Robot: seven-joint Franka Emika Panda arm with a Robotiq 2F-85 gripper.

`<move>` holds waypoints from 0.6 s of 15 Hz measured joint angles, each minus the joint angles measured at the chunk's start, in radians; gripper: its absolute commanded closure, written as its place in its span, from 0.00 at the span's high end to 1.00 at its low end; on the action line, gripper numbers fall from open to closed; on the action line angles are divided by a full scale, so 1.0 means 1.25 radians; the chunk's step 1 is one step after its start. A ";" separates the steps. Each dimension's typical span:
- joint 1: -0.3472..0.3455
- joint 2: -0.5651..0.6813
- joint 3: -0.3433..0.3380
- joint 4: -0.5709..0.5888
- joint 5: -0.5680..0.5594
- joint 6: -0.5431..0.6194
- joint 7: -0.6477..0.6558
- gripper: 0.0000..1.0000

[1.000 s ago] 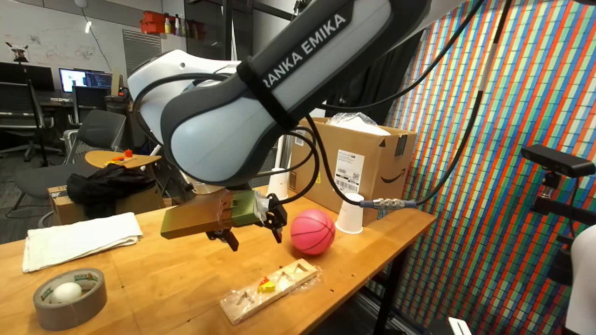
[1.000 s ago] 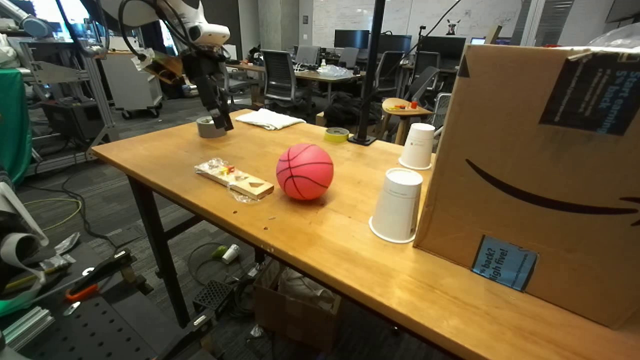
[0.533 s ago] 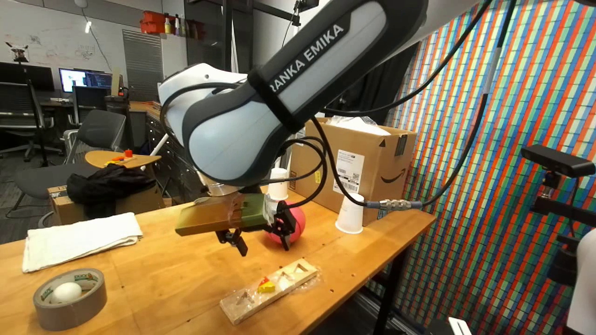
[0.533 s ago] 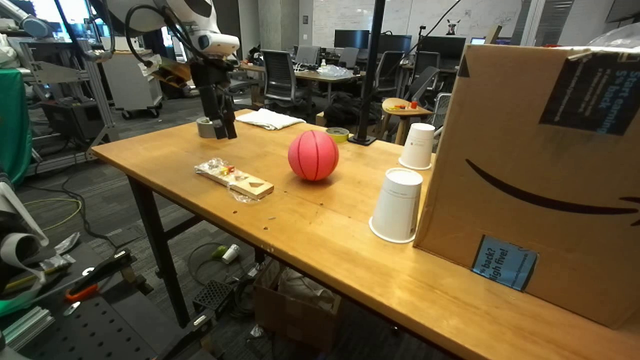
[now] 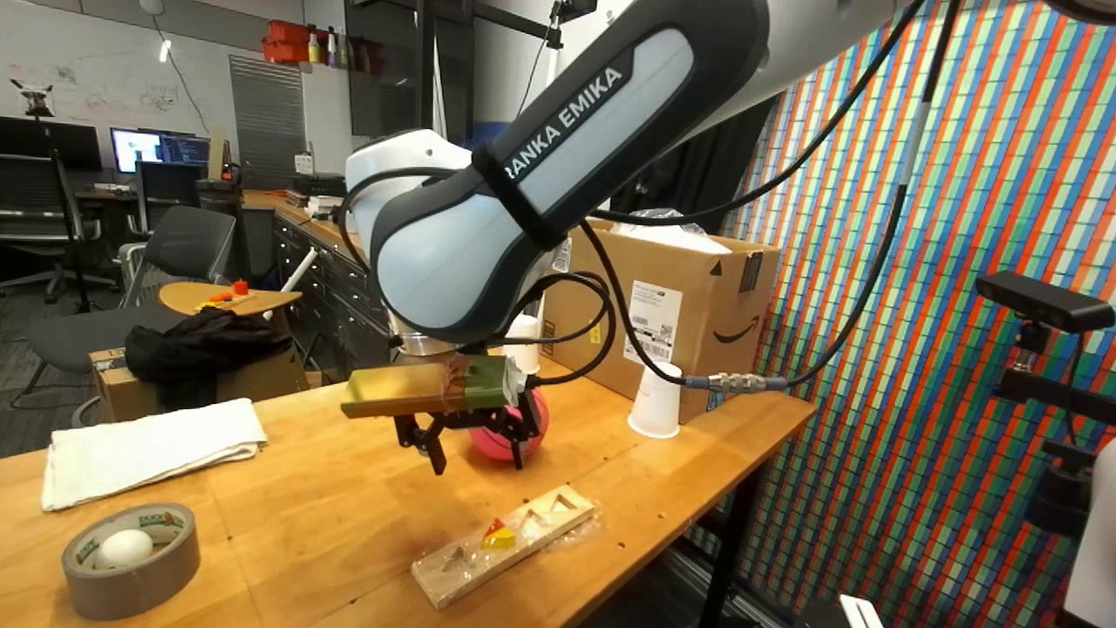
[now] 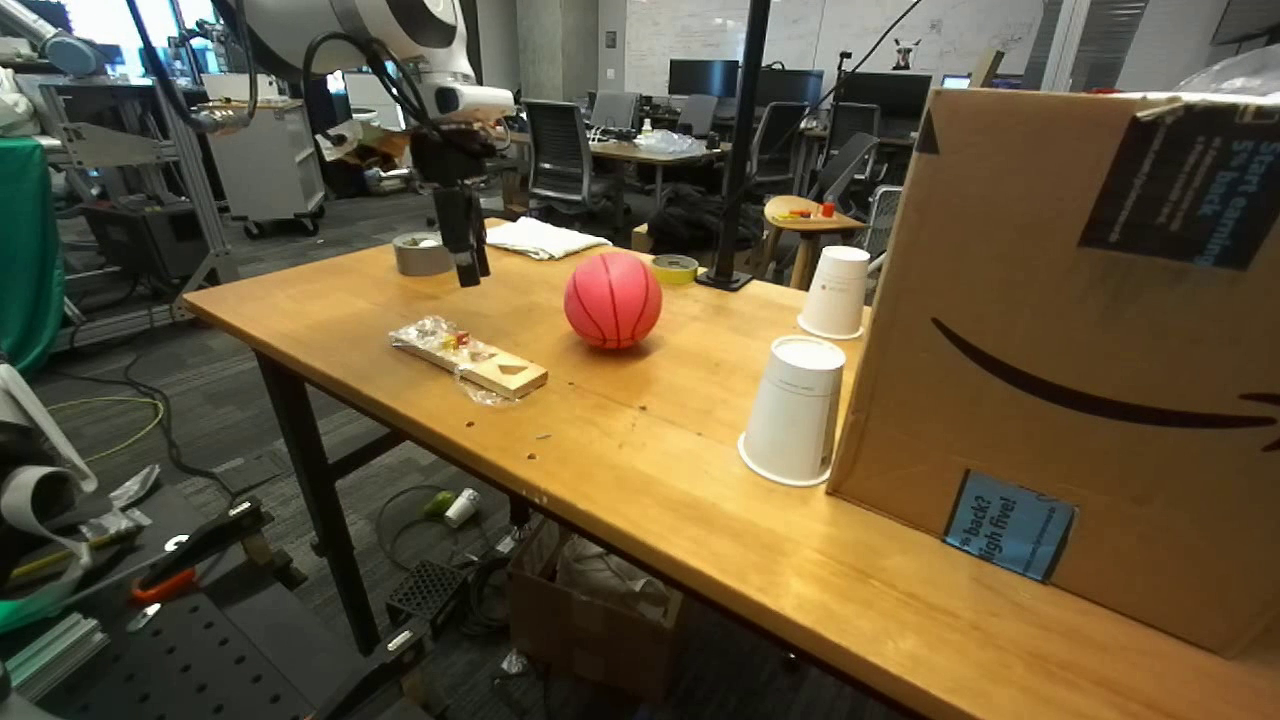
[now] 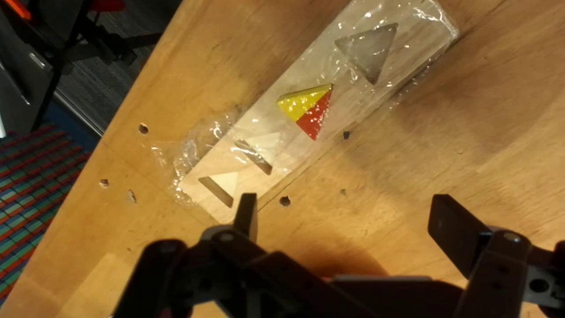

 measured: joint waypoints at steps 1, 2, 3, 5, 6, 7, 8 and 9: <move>-0.004 0.008 -0.001 0.003 0.005 0.015 -0.018 1.00; -0.006 0.017 -0.003 0.008 0.012 0.029 -0.037 1.00; -0.008 0.029 -0.004 0.016 0.021 0.037 -0.054 1.00; -0.011 0.058 -0.008 0.037 0.040 0.040 -0.085 1.00; -0.012 0.074 -0.011 0.051 0.049 0.040 -0.099 1.00; -0.013 0.090 -0.015 0.065 0.056 0.038 -0.110 1.00; -0.013 0.105 -0.020 0.079 0.060 0.032 -0.118 1.00; -0.013 0.120 -0.025 0.094 0.060 0.021 -0.121 1.00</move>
